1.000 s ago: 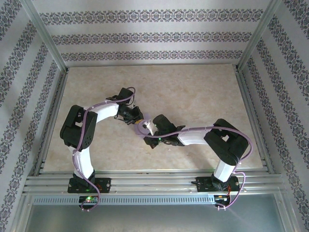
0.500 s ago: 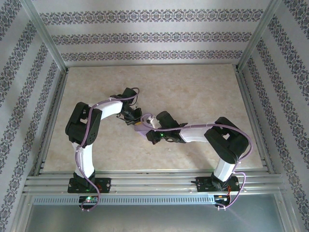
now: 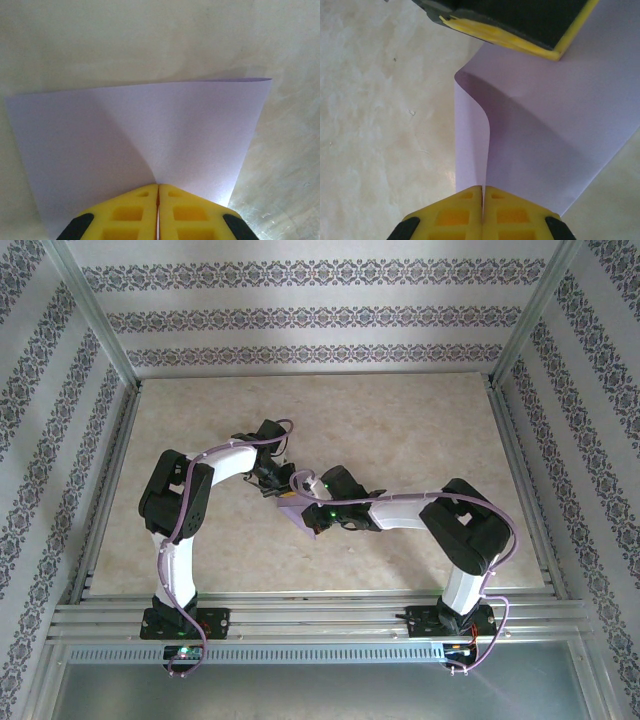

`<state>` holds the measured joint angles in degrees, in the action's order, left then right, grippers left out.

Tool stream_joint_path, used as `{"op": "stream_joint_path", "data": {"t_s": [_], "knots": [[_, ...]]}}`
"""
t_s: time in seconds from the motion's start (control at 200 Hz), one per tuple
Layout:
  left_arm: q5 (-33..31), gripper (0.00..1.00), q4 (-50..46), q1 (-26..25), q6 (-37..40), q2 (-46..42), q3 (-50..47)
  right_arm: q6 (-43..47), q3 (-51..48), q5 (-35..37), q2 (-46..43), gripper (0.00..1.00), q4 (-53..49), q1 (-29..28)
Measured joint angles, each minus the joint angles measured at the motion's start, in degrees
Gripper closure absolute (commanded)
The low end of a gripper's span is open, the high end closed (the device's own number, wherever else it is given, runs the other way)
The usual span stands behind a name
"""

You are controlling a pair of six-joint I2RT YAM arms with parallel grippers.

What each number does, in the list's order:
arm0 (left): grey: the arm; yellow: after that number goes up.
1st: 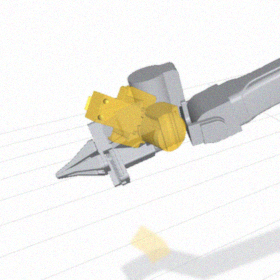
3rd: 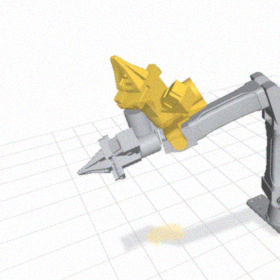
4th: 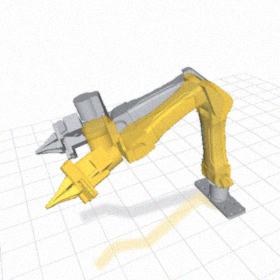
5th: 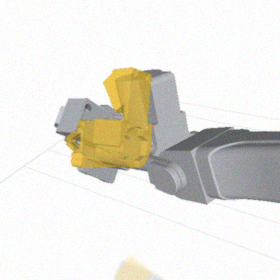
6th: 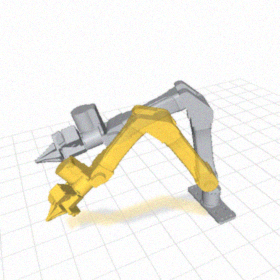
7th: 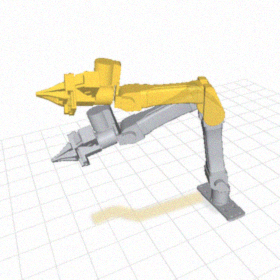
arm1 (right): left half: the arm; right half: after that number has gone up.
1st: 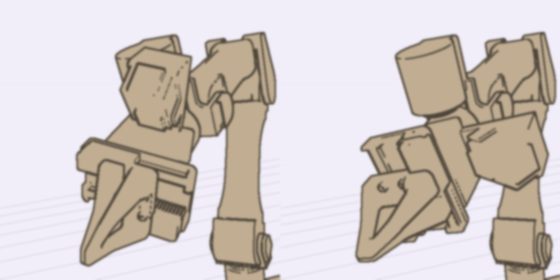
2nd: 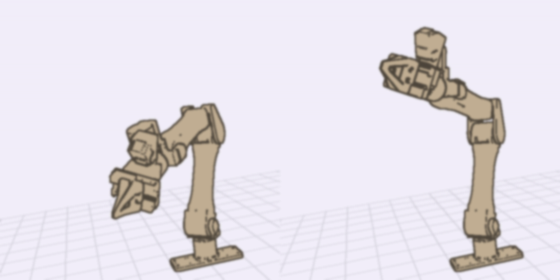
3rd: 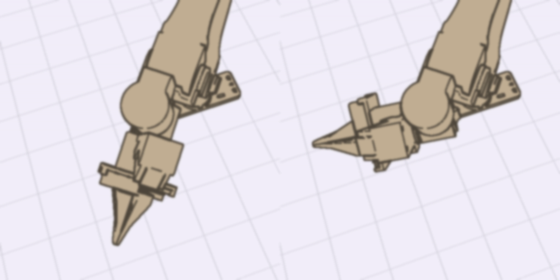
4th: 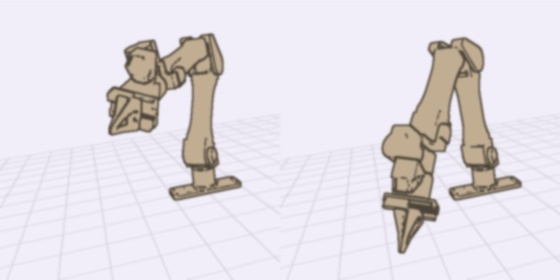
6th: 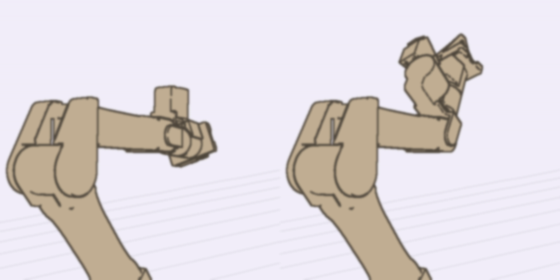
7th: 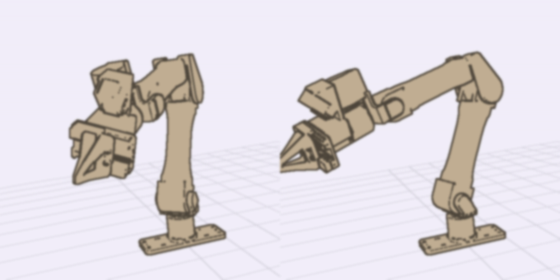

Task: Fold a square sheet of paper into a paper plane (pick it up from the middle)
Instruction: Third fold the triangle at the center of the table.

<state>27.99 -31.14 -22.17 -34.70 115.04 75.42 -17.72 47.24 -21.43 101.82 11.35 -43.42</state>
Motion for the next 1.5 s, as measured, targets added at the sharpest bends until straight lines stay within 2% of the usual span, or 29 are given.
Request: {"op": "stream_joint_path", "data": {"t_s": [0.904,1.219,1.499], "knots": [[0.3,0.91,-0.2,-0.3,0.2,0.3,0.4,-0.2,2.1,1.2,2.3,0.99,-2.6,0.6],[2.0,0.84,0.5,-0.2,-0.7,-0.1,0.3,-0.2,2.4,1.0,3.1,0.99,-2.6,0.6],[3.2,0.83,3.6,2.3,-4.7,-6.6,-5.3,-0.2,3.0,0.8,3.7,0.99,-2.5,0.6]]}}
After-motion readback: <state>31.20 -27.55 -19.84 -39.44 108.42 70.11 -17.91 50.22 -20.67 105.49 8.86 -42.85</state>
